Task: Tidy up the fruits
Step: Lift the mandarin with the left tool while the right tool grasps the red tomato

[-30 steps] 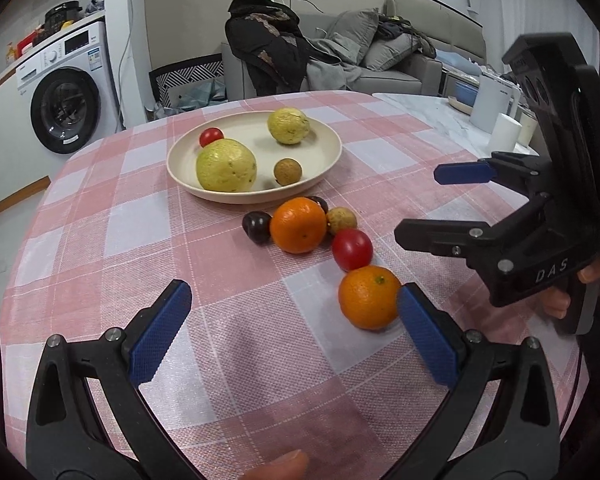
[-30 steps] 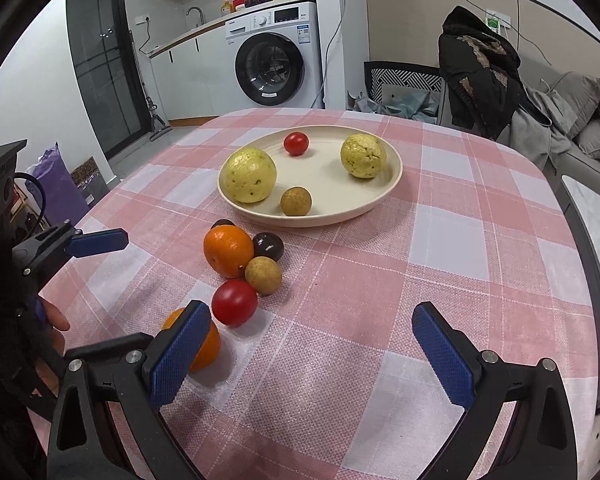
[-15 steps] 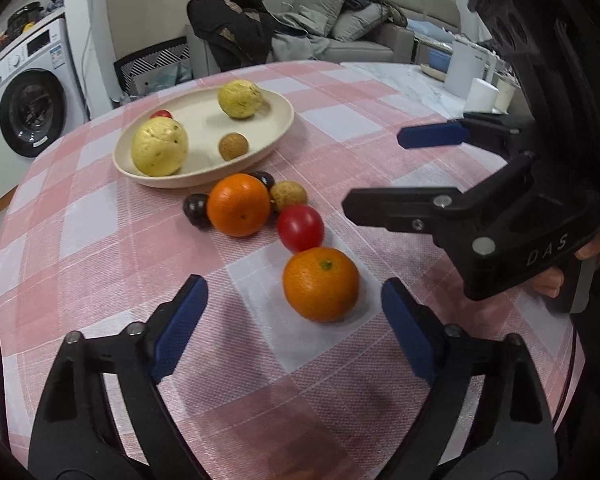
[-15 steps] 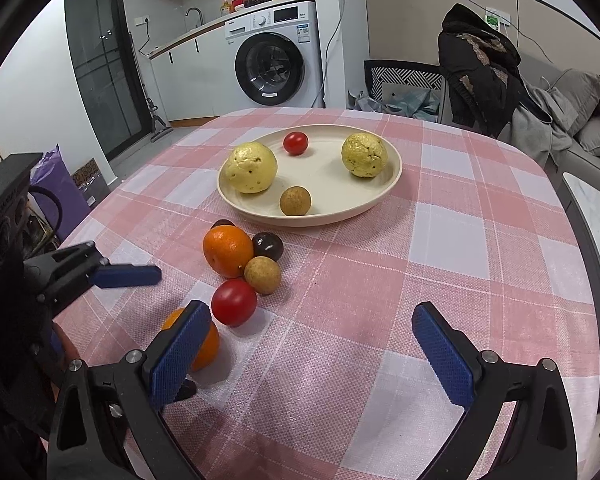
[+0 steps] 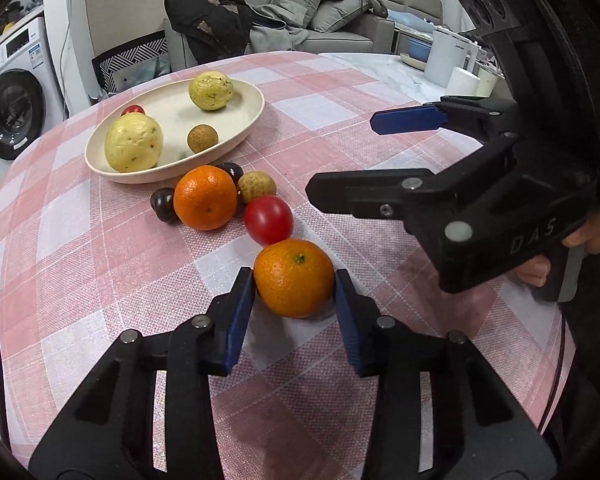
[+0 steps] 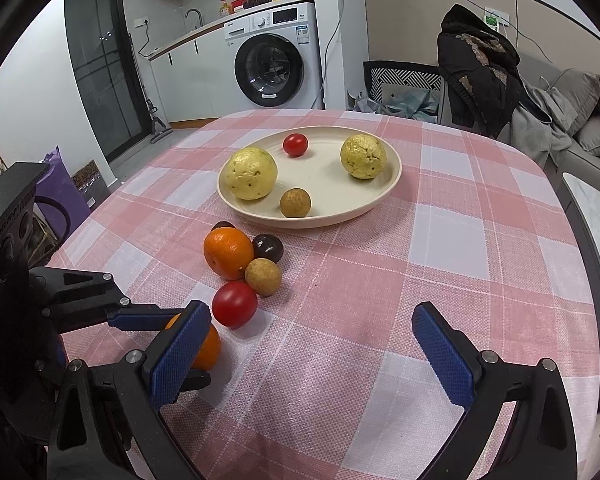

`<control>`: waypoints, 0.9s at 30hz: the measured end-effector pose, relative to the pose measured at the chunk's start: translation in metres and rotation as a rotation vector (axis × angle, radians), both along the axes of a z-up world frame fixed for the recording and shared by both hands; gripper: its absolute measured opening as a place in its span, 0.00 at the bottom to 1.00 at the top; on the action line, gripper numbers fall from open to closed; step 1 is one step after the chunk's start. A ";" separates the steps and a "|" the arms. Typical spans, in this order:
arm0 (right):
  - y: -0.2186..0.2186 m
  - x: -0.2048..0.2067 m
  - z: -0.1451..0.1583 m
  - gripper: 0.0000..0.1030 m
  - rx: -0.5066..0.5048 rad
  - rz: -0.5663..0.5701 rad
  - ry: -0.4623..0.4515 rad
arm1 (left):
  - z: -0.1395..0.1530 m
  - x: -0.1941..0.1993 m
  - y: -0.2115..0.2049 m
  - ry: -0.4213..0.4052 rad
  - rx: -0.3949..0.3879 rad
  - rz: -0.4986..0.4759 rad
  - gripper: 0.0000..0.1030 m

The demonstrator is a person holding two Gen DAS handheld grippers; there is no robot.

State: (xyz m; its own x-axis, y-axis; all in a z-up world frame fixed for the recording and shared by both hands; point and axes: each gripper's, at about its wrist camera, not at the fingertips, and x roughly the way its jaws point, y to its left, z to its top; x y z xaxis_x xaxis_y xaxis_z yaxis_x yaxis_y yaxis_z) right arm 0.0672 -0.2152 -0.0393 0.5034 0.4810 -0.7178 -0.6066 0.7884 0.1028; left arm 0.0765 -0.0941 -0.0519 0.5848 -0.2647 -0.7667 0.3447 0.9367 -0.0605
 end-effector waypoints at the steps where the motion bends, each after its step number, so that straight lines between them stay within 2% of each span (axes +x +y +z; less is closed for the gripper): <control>1: -0.001 0.000 0.000 1.00 0.002 -0.001 -0.001 | 0.001 -0.001 0.001 0.000 -0.002 0.000 0.36; 9: -0.002 0.000 0.000 1.00 0.004 -0.003 -0.002 | 0.009 -0.008 0.020 -0.047 -0.027 0.039 0.36; 17: 0.002 0.000 -0.003 1.00 -0.011 0.001 0.000 | 0.026 -0.013 0.055 -0.136 -0.056 0.139 0.36; 27: 0.025 -0.016 -0.010 0.99 -0.040 0.091 -0.005 | 0.028 -0.007 0.080 -0.169 -0.058 0.239 0.36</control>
